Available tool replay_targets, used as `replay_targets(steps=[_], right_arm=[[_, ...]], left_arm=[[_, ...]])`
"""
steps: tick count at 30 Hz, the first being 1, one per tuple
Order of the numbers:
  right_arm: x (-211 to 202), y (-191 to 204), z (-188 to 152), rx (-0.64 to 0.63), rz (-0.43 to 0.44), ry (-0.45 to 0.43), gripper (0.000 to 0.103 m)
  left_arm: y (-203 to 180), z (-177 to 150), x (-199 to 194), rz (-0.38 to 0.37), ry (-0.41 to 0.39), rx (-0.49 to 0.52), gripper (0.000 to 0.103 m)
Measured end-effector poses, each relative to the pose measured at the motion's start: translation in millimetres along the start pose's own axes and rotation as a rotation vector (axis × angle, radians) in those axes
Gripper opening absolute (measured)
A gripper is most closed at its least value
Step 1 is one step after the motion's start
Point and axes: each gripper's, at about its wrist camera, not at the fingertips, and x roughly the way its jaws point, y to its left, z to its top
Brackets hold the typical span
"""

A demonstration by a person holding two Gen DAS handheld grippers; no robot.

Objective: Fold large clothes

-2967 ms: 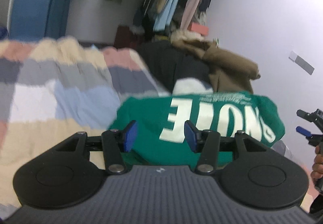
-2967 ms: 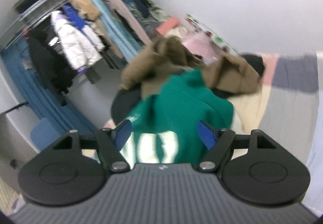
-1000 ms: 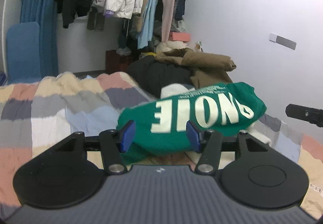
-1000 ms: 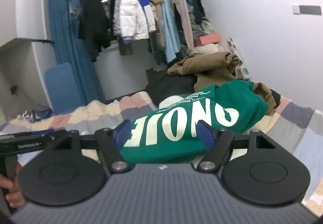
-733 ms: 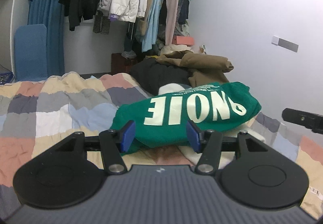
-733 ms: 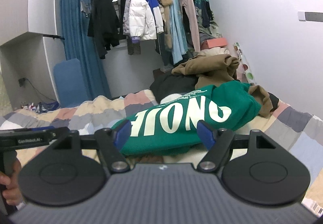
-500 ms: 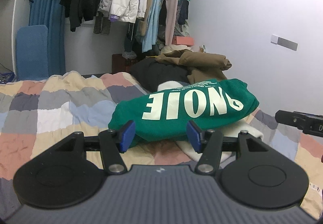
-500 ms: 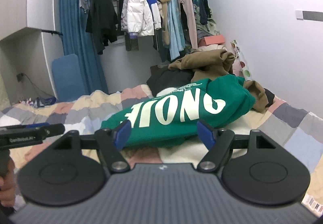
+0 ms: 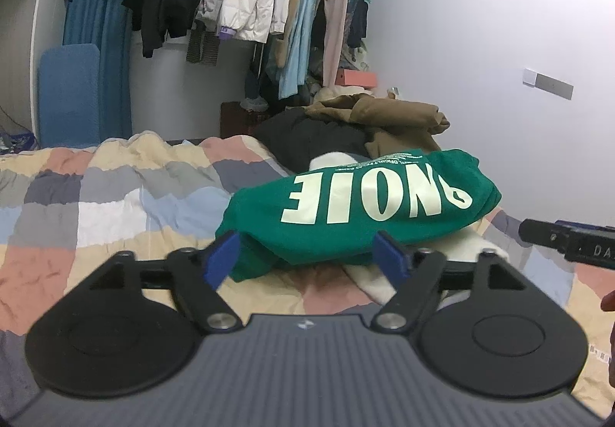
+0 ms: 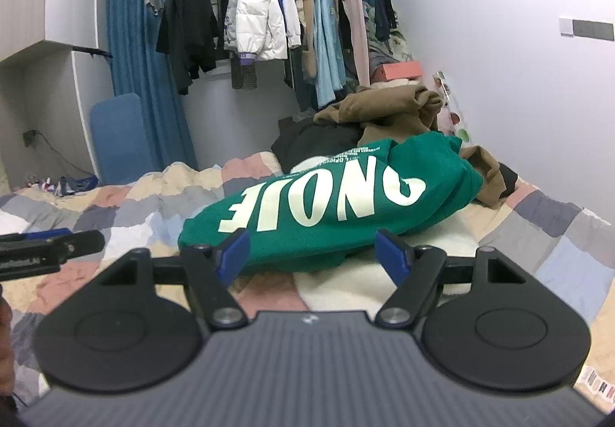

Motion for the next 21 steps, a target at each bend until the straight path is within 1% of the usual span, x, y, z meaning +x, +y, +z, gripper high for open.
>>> replay_targets(steps=[1,2,4,5,6,7,8,11,21], right_arm=[[1,0,0,-0.003,-0.006,0.004,0.074],[2,1,-1,-0.007,-0.010,0.003,0.074],[2,2,-1,-0.022,-0.022,0.001,0.074],[1,3,0,-0.027,-0.025,-0.003,0.081],[1,2,0,-0.027,-0.023,-0.009,0.085],[0,2,2,-0.025,-0.021,-0.015,0.095],[0,2,3,-0.021,-0.024,-0.017,0.103],[1,2,5,-0.023,-0.044,-0.016,0.103],[2,2,2,-0.011,-0.029,0.007,0.103]], left_arm=[[1,1,0,0.002,0.001,0.000,0.090],[2,1,-1,-0.003,-0.001,-0.005,0.095],[5,2,-4,-0.013,-0.006,-0.022,0.098],[7,3,-5,-0.011,-0.008,-0.029,0.099],[6,4,-6,-0.004,-0.012,-0.027,0.099],[6,5,-7,0.005,-0.016,-0.023,0.100],[6,5,-8,0.013,-0.019,-0.021,0.100],[6,6,-11,0.020,-0.022,-0.023,0.100],[4,10,-18,0.048,-0.032,-0.017,0.102]])
